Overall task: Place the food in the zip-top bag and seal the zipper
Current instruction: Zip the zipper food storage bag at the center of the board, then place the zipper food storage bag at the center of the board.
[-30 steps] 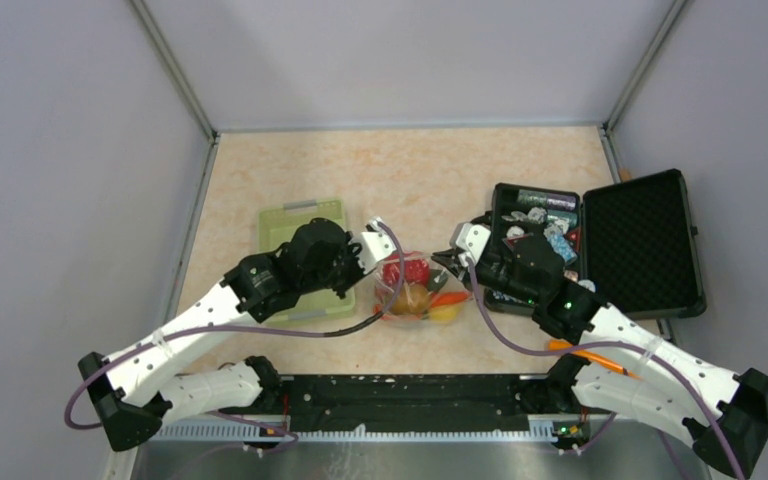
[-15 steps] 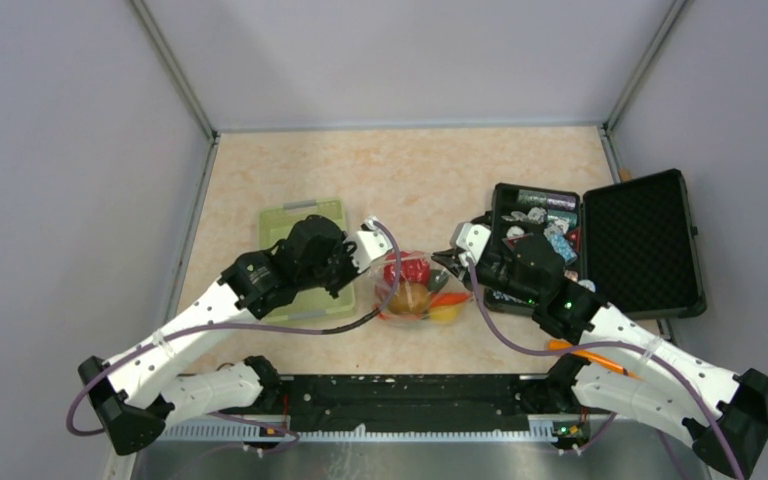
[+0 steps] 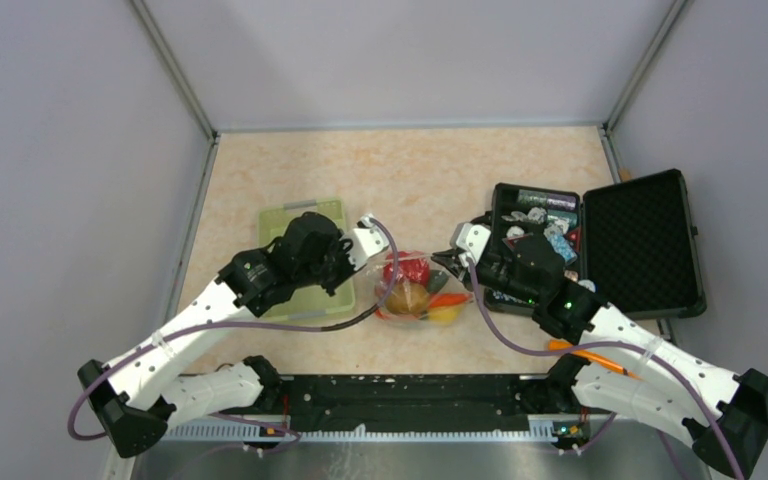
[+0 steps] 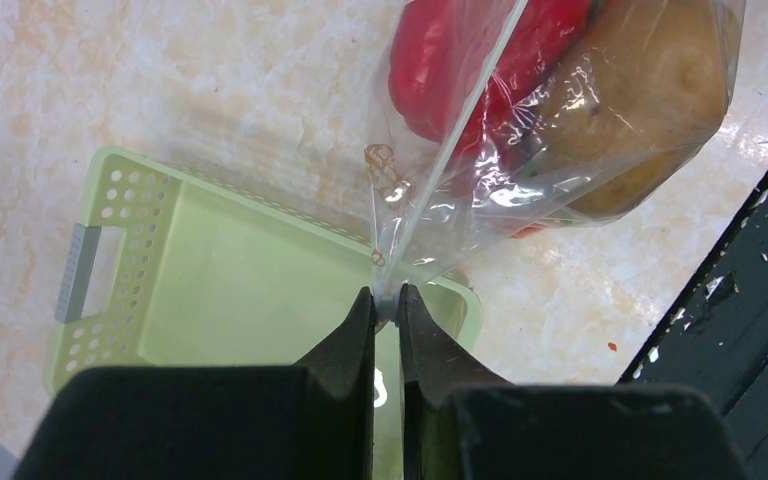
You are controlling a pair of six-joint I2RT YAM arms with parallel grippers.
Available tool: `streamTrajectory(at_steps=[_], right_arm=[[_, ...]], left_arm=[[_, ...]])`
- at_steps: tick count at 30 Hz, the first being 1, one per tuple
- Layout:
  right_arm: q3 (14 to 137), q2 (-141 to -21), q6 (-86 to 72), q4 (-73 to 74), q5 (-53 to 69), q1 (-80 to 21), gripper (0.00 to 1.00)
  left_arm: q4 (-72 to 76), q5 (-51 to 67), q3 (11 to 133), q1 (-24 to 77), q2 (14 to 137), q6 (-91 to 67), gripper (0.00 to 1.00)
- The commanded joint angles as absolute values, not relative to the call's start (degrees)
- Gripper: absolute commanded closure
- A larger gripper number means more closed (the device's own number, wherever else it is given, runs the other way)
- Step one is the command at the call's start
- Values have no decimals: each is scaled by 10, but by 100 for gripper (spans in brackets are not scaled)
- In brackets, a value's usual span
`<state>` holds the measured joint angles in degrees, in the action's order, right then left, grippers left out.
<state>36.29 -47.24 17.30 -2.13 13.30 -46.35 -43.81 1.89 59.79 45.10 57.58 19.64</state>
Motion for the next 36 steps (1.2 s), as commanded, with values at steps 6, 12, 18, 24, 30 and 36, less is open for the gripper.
streamTrajectory(at_steps=[6,12,18,24,30,36], right_arm=[[372,-458,170,-53,112,-452,100],[368,-458,161,-66,116,-452,100],[365,-463,151,-69,102,-452,100],[359,-445,137,-71,88,-452,82],[364,-446,120,-68,85,-452,64],[354,-454,108,-85,41,-452,63]], left_arm=[[-476,-3,611,432,575,198,100],[-435,61,624,425,571,173,47],[-334,66,619,423,531,129,1],[-234,-41,591,418,484,78,1],[-189,-65,558,416,451,57,1],[-183,-75,552,416,446,52,1]])
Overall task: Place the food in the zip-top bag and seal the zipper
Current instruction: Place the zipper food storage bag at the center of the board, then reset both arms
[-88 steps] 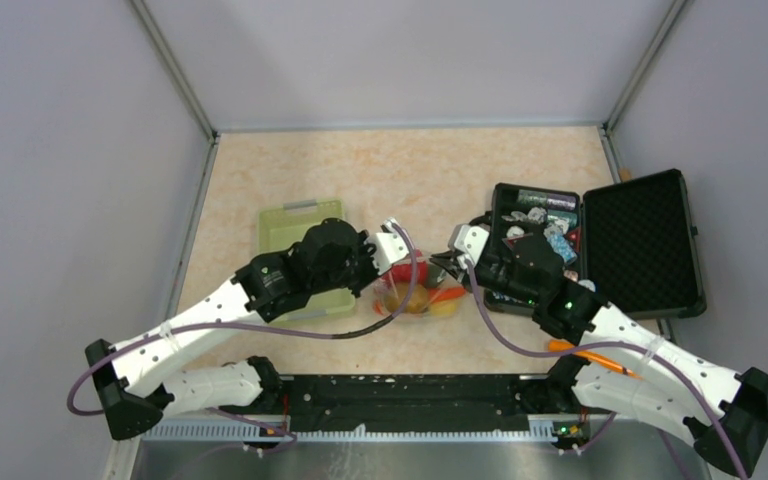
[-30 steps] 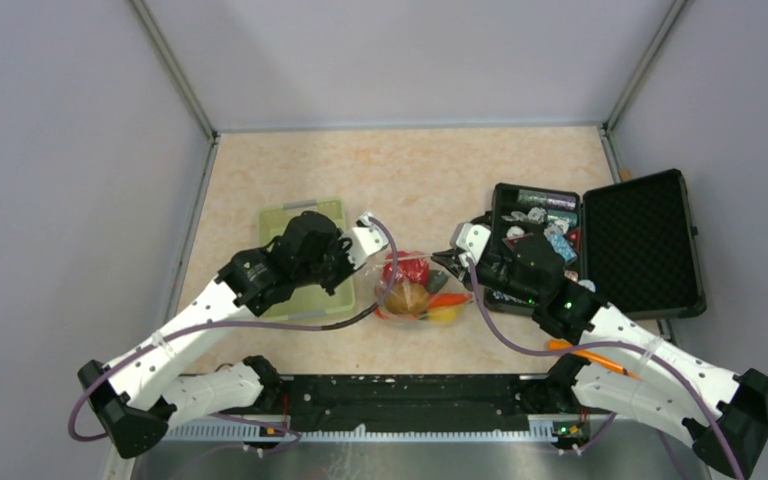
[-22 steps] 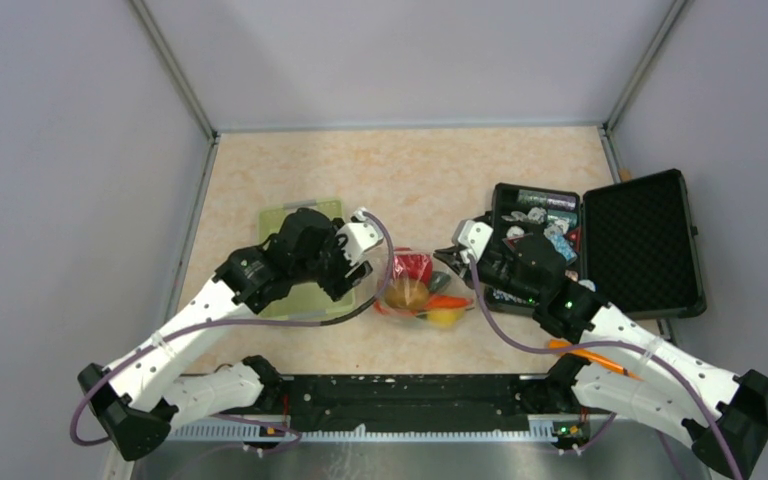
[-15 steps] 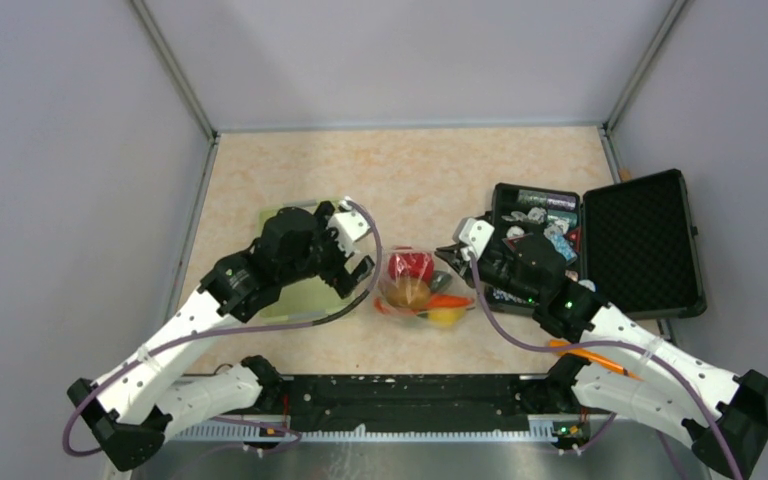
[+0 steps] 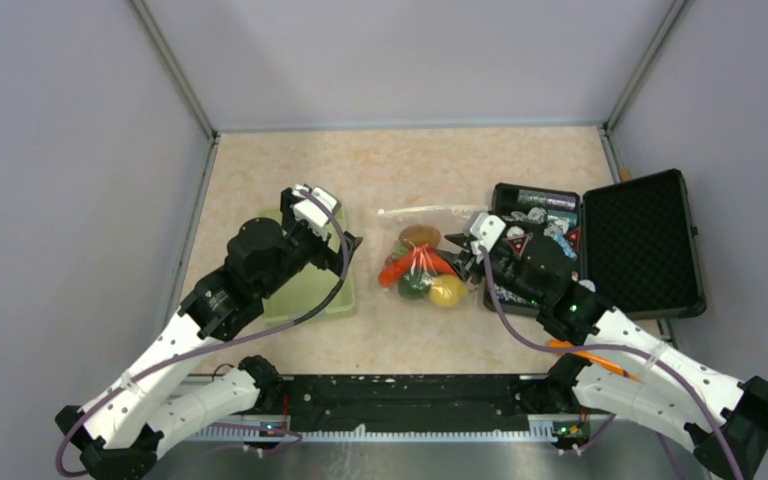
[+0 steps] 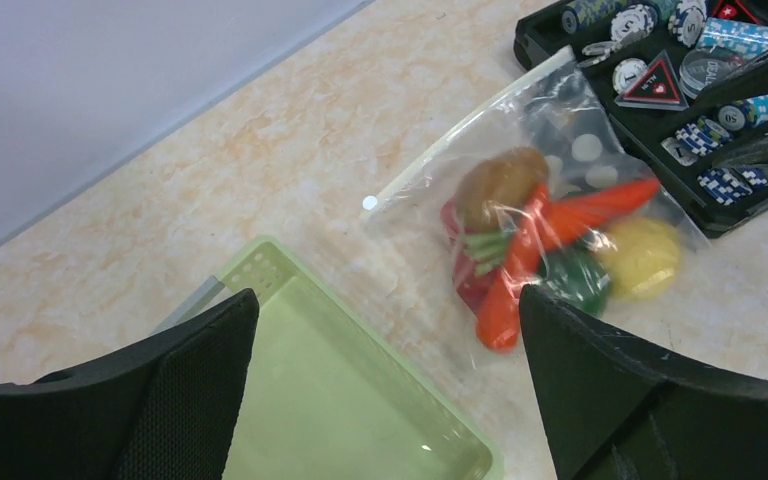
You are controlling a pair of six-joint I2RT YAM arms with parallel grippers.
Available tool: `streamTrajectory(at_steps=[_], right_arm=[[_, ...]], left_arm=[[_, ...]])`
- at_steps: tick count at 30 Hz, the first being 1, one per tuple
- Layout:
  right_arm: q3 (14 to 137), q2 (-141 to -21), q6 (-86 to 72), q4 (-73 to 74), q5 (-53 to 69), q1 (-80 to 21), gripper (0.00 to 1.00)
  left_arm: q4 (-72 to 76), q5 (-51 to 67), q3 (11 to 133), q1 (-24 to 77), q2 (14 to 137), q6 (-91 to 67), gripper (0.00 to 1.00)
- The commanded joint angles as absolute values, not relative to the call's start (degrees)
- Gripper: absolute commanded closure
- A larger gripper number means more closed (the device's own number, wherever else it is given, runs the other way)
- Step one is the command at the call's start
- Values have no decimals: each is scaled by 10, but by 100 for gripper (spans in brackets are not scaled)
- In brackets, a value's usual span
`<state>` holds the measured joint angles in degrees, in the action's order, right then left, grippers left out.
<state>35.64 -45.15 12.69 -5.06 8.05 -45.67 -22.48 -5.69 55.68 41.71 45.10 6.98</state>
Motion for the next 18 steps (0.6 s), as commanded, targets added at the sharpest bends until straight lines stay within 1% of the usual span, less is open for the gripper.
streamTrajectory(at_steps=[1,6,8,10,13,15,16,18], right_arm=[[353,-454,103,-90,29,-452,63],[336,-437,70,-118,-54,-452,62],[326,-425,45,-128,-86,-452,59],[317,-413,17,-136,-128,-452,53],[305,-396,-49,-139,-217,-449,40],[307,-393,-119,-115,-271,-433,31],[313,-396,-159,-90,-273,-412,29],[335,-411,-222,-21,-218,-359,28]], left_arm=[[-181,-75,552,416,446,50,1],[-162,-102,543,415,447,35,1],[-153,-121,537,414,447,21,1],[-141,-150,531,408,448,3,1],[-142,-195,533,379,455,-63,1],[-153,-202,537,343,464,-106,1],[-162,-202,541,326,468,-126,1],[-169,-205,537,294,471,-164,1]])
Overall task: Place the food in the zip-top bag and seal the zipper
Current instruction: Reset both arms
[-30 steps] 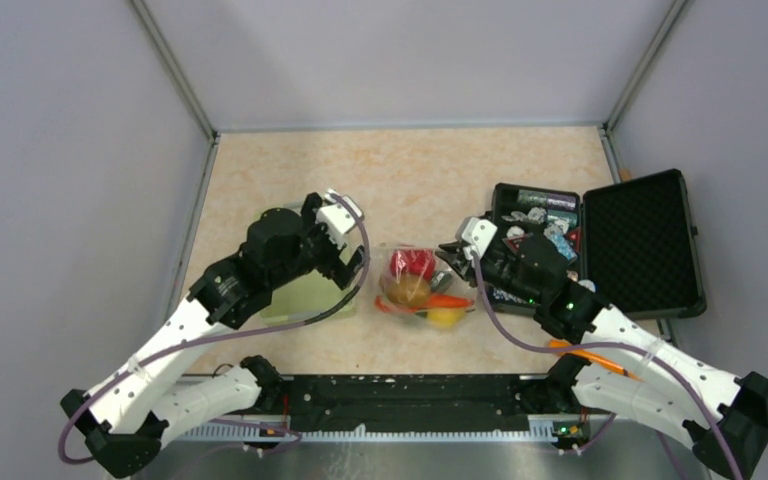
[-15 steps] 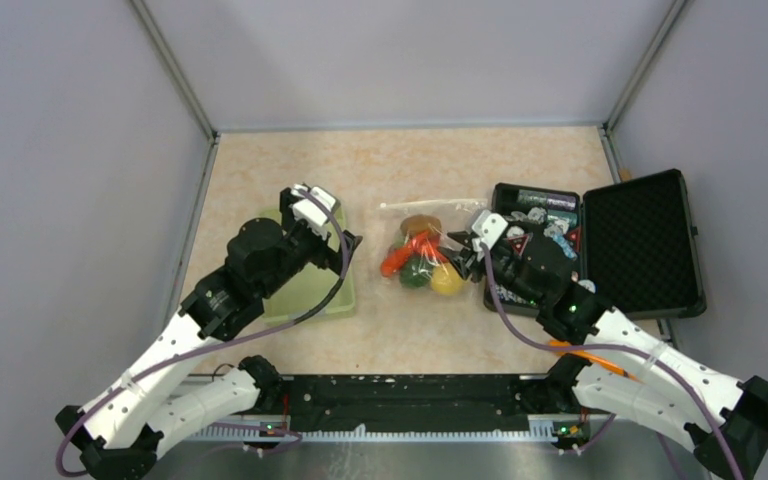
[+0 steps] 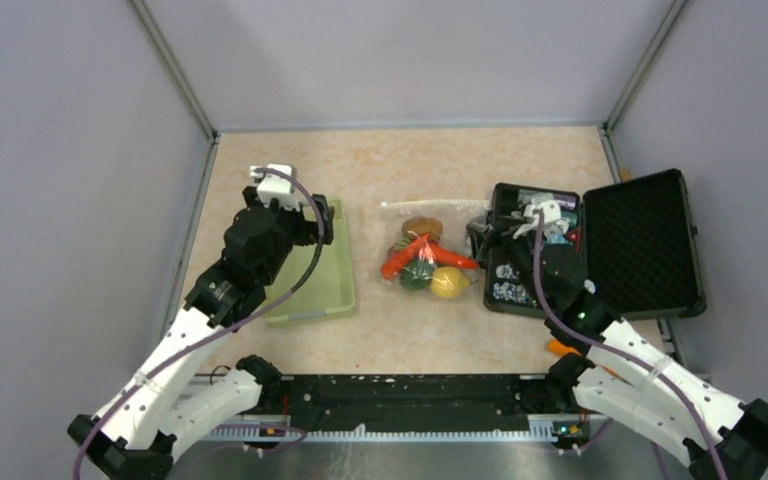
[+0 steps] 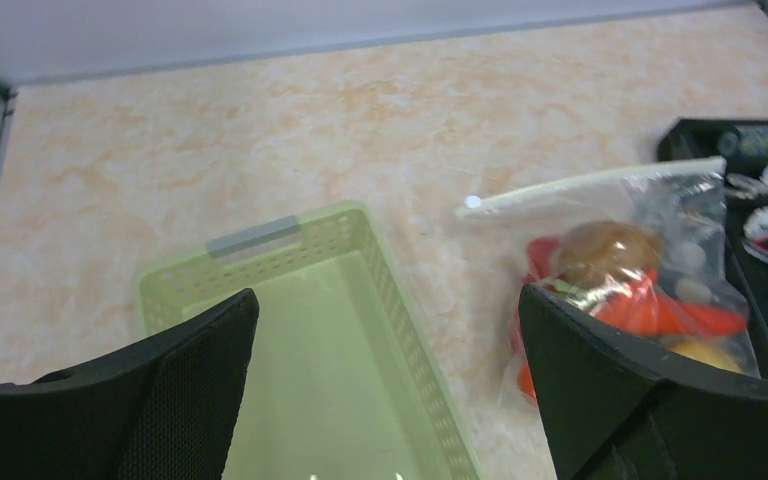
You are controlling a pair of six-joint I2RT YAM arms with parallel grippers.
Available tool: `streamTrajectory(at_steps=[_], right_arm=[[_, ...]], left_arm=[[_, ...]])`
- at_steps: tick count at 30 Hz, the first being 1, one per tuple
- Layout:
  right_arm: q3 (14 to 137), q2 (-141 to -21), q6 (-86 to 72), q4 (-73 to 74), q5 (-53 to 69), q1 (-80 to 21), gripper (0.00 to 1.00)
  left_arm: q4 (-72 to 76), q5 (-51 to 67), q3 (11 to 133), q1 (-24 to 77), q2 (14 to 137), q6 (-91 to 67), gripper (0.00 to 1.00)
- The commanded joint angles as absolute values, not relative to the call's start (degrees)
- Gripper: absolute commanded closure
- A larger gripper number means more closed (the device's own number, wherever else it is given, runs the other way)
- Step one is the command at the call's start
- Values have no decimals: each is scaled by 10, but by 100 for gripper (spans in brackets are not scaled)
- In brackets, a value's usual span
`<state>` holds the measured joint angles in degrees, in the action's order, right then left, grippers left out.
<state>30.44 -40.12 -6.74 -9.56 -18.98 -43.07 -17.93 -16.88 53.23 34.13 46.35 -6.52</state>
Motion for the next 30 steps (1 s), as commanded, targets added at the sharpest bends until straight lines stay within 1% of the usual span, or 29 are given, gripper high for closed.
streamTrajectory(at_steps=[1,3,5,9,11,14,21,30], right_arm=[[347,-423,-248,4,-189,-323,28],[365,-444,-280,43,-140,-281,25],[376,-460,-294,61,-116,-260,24],[378,-462,-297,72,-93,-255,23],[369,-452,-306,69,-78,-255,23],[345,-432,-329,57,-73,-255,23],[316,-392,-339,49,-98,-255,23],[333,-411,-312,51,-82,-255,23]], left_arm=[[-170,-209,534,282,472,-181,1],[-179,-221,531,263,474,-213,1],[-192,-246,528,254,473,-254,1],[-207,-235,515,253,461,-336,1],[-205,-241,505,253,456,-345,1],[-236,-303,512,252,454,-374,1],[-278,-379,526,253,467,-401,1],[-273,-363,545,253,484,-387,1]])
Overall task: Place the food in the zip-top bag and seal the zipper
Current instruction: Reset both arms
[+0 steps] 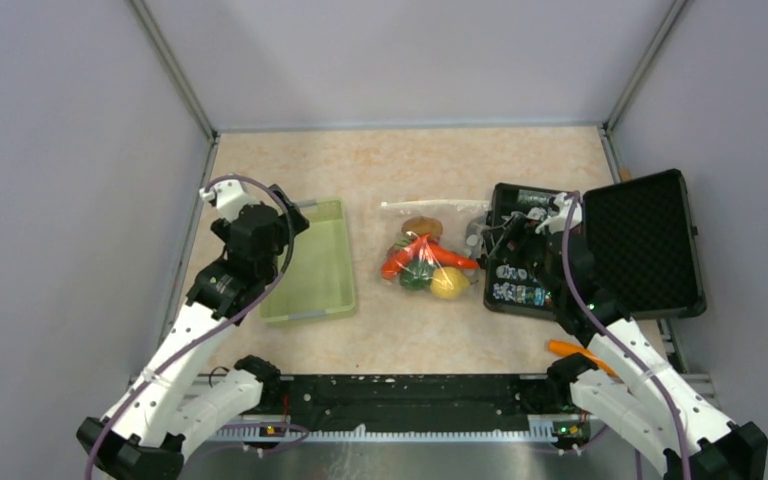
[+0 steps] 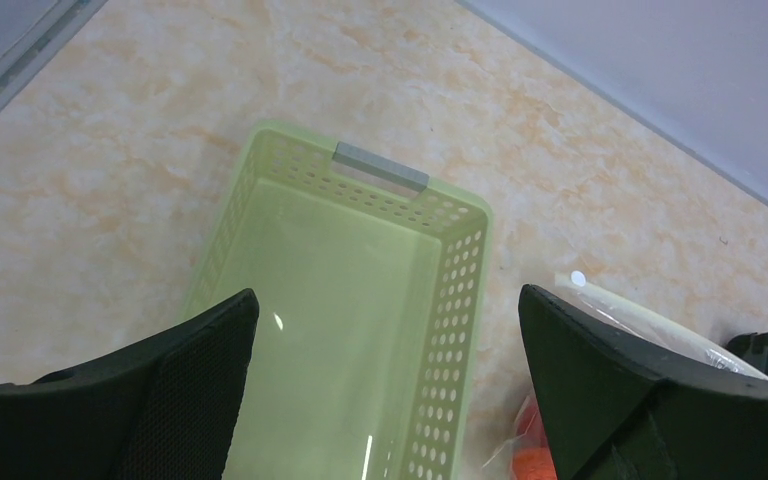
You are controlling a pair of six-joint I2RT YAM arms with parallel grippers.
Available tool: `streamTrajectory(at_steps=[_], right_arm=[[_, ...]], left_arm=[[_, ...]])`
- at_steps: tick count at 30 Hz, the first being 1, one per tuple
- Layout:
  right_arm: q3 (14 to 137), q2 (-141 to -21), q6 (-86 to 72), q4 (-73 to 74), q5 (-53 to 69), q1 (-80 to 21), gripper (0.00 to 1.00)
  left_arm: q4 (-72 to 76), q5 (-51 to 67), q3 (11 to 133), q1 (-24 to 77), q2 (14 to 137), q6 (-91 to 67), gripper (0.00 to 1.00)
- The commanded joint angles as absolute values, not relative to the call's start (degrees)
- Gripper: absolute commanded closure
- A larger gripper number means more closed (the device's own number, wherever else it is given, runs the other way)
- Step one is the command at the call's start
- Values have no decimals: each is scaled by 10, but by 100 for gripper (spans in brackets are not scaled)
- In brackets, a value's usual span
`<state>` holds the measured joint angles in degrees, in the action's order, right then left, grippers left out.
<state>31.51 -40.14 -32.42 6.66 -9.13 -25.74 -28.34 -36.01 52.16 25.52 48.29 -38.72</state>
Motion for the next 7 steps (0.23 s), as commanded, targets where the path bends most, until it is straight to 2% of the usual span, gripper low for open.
streamTrajectory(at_steps=[1,7], right_arm=[[333,-415,-310,49,-77,-255,23],[341,-431,-297,55,-72,-255,23]], left_arm=[[-273,-362,545,253,485,-389,1],[-290,-376,553,253,494,-387,1]])
